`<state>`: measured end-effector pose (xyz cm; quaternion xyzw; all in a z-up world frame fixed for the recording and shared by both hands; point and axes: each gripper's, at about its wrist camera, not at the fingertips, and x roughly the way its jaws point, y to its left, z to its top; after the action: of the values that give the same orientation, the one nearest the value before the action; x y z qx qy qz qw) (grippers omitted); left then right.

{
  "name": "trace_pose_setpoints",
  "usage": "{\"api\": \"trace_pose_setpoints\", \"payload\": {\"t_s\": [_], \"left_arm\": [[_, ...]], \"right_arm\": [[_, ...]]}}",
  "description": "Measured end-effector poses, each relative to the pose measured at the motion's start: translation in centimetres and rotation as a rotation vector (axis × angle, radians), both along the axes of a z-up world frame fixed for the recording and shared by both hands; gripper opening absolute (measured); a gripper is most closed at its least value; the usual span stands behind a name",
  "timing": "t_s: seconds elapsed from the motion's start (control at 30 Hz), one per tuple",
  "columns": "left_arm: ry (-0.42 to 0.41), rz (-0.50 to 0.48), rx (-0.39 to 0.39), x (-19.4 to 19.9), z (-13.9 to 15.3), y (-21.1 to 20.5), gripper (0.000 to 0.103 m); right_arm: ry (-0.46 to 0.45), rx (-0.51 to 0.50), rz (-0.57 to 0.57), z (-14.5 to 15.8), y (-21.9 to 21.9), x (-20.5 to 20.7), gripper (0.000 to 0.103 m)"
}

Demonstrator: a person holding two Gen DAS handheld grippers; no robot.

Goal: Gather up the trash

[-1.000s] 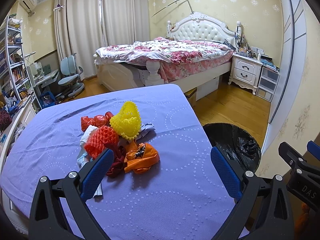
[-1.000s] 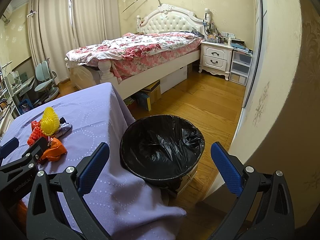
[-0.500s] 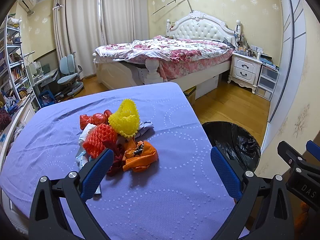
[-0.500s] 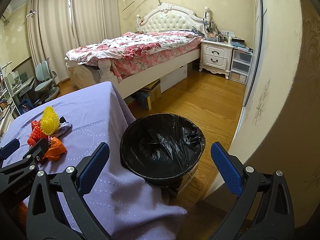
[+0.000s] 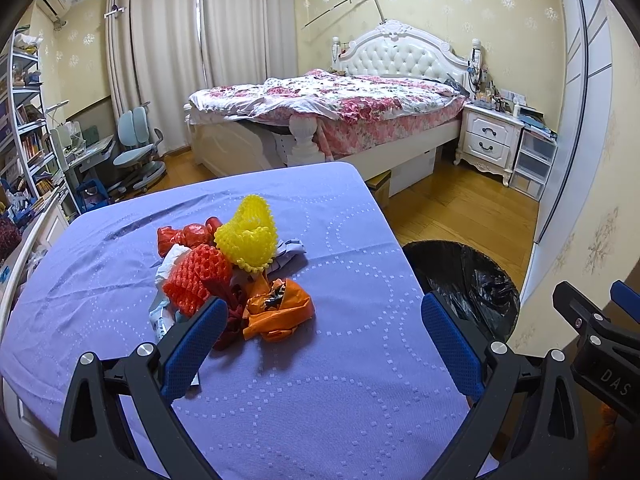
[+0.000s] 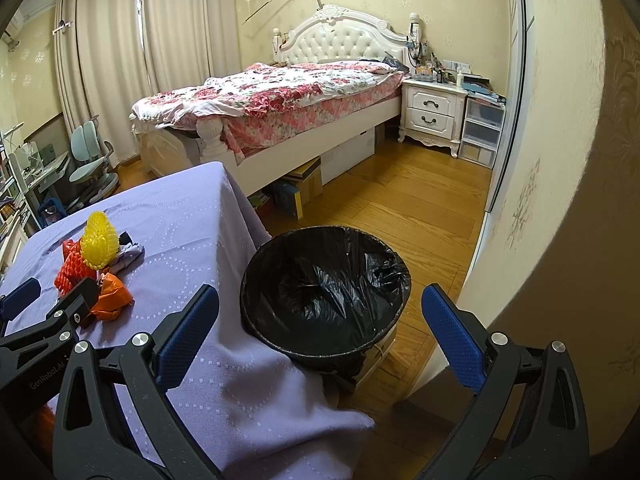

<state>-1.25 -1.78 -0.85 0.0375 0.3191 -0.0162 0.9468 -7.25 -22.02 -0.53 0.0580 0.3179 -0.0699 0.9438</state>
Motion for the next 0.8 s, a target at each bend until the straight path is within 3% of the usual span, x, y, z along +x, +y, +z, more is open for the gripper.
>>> {"api": "trace_pose_setpoints", "payload": {"t_s": [0.8], "left_arm": [[0.005, -0.008, 0.001, -0.47, -1.06, -0.95, 0.097]], "right_arm": [[0.002, 0.002, -0.001, 0.09, -0.18, -0.05, 0.099]]}}
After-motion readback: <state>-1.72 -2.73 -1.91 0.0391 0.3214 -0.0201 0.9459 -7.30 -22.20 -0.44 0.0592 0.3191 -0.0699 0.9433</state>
